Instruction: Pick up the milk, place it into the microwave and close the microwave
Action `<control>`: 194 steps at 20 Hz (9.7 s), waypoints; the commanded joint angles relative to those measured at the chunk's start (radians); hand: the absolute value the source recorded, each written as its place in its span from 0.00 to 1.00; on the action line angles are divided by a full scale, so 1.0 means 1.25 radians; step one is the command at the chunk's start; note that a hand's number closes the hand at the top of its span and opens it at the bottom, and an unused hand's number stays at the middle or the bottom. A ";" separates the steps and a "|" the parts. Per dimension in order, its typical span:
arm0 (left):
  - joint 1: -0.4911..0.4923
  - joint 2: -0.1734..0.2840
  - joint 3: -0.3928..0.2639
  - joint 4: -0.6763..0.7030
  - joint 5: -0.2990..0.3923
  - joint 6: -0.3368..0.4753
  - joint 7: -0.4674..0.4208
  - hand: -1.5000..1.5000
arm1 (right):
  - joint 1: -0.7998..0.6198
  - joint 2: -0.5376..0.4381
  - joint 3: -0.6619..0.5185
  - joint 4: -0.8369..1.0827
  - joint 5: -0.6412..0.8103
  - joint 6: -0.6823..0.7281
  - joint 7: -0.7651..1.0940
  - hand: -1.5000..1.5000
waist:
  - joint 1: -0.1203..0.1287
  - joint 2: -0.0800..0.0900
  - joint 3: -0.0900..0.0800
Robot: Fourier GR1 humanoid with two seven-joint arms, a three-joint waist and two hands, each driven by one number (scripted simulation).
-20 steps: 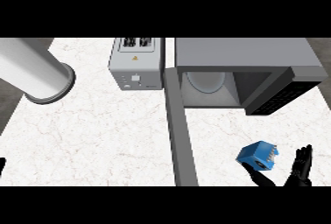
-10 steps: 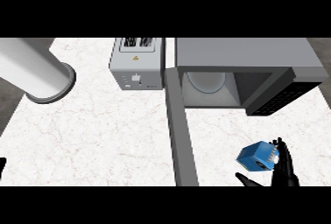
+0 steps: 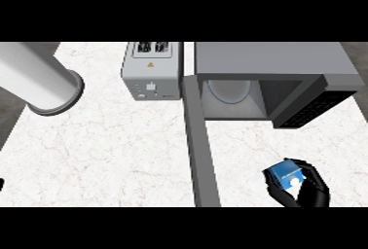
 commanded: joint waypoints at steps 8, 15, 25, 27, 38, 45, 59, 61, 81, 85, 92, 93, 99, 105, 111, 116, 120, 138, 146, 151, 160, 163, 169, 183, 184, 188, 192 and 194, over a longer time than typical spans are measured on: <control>0.000 -0.008 -0.027 -0.006 -0.011 -0.011 -0.005 0.00 | -0.096 -0.123 0.066 -0.012 0.007 0.214 0.098 1.00 | 0.010 0.003 0.001; 0.041 0.008 0.033 0.008 0.042 -0.058 -0.031 0.00 | -0.190 -0.177 0.079 -0.028 -0.045 0.382 0.192 1.00 | 0.007 -0.001 0.000; 0.018 0.006 0.067 0.057 0.067 -0.071 -0.031 0.00 | -0.231 -0.129 0.112 -0.227 0.048 0.217 0.372 1.00 | 0.003 -0.001 -0.001; 0.027 -0.009 0.037 0.021 0.044 -0.064 -0.016 0.00 | -0.282 -0.109 0.123 -0.185 0.100 0.168 0.390 1.00 | 0.005 0.000 0.000; -0.039 0.008 0.089 0.056 0.068 -0.064 0.019 0.00 | -0.586 -0.043 0.085 0.124 0.161 0.123 0.429 1.00 | 0.021 0.007 0.001; -0.038 0.017 0.083 0.075 0.072 -0.095 0.010 0.00 | -0.638 -0.063 0.058 0.198 0.161 0.123 0.421 1.00 | 0.039 0.011 0.000; -0.112 0.040 0.059 0.086 0.085 -0.101 0.034 0.00 | -0.637 -0.107 0.054 0.220 0.232 0.005 0.314 1.00 | 0.109 0.033 0.000; -0.128 0.038 0.060 0.088 0.083 -0.091 0.037 0.00 | -0.627 -0.120 0.050 0.215 0.238 -0.013 0.315 1.00 | 0.112 0.036 -0.001; -0.183 0.074 0.037 0.106 0.011 -0.101 0.050 0.00 | -0.477 -0.118 -0.026 0.132 0.303 -0.282 0.177 0.00 | 0.176 0.064 -0.002; -0.194 0.071 0.018 0.104 0.003 -0.102 0.055 0.00 | -0.451 -0.098 -0.012 0.115 0.279 -0.222 0.203 0.00 | 0.196 0.067 0.000; -0.221 0.066 -0.016 0.117 -0.020 -0.105 0.056 0.00 | -0.430 -0.088 0.009 0.096 0.247 -0.178 0.210 0.00 | 0.203 0.064 0.000; -0.229 0.069 -0.013 0.113 -0.019 -0.104 0.056 0.00 | -0.427 -0.096 -0.005 0.096 0.238 -0.180 0.213 0.00 | 0.203 0.065 0.000; -0.246 0.070 -0.035 0.114 -0.042 -0.103 0.065 0.00 | -0.423 -0.106 -0.001 0.104 0.231 -0.169 0.229 0.00 | 0.199 0.060 0.000; -0.253 0.058 -0.056 0.117 -0.058 -0.098 0.065 0.00 | -0.421 -0.126 -0.008 0.120 0.226 -0.154 0.227 0.00 | 0.193 0.056 0.001; -0.262 0.047 -0.075 0.136 -0.075 -0.090 0.072 0.00 | -0.426 -0.135 0.003 0.137 0.219 -0.120 0.241 0.00 | 0.176 0.053 0.000; -0.281 0.029 -0.099 0.126 -0.100 -0.069 0.080 0.00 | -0.452 -0.120 0.014 0.144 0.195 -0.087 0.262 0.00 | 0.162 0.045 0.002; -0.272 0.024 -0.106 0.137 -0.113 -0.065 0.083 0.00 | -0.468 -0.133 0.016 0.158 0.185 -0.064 0.292 0.00 | 0.147 0.039 0.000; -0.337 0.019 -0.215 0.261 -0.194 -0.104 0.068 0.00 | -0.497 -0.066 0.040 0.265 0.092 0.128 0.259 0.00 | 0.043 0.021 0.001; -0.388 0.034 -0.266 0.351 -0.284 -0.122 0.044 1.00 | -0.463 -0.071 0.046 0.297 0.096 0.184 0.207 0.00 | 0.000 0.004 0.000; -0.511 0.013 -0.238 0.449 -0.277 -0.109 0.096 1.00 | -0.330 -0.089 0.078 0.129 0.094 0.229 0.251 0.00 | -0.015 0.000 0.000; -0.548 -0.009 -0.401 0.678 -0.416 -0.088 -0.005 1.00 | -0.136 -0.132 0.088 -0.058 0.091 0.255 0.244 0.00 | -0.020 0.000 0.000; -0.579 -0.009 -0.496 0.740 -0.426 0.006 -0.006 1.00 | -0.095 -0.158 0.079 -0.177 0.081 0.247 0.304 0.00 | -0.023 0.000 -0.001; -0.683 -0.009 -0.605 0.892 -0.333 0.061 -0.045 1.00 | 0.015 -0.188 0.058 -0.346 0.042 0.268 0.352 0.00 | -0.031 0.001 -0.001; -0.914 -0.009 -0.907 0.986 -0.022 0.554 -0.040 1.00 | 0.045 -0.267 0.003 -0.498 -0.107 0.411 0.434 0.00 | -0.083 0.012 -0.003; -0.917 -0.009 -0.903 0.982 -0.012 0.572 -0.072 1.00 | 0.031 -0.290 -0.021 -0.499 -0.137 0.429 0.452 0.00 | -0.085 0.013 -0.003; -0.974 -0.009 -0.902 0.996 0.054 0.632 -0.084 1.00 | 0.013 -0.297 0.006 -0.527 -0.144 0.449 0.477 0.00 | -0.109 0.018 -0.004; -1.023 -0.009 -0.888 1.006 0.102 0.679 -0.118 1.00 | 0.017 -0.330 0.020 -0.575 -0.180 0.516 0.485 0.00 | -0.138 0.021 -0.004; -1.061 -0.009 -0.878 1.029 0.128 0.674 -0.130 1.00 | -0.007 -0.339 0.021 -0.574 -0.181 0.522 0.492 0.00 | -0.145 0.029 -0.004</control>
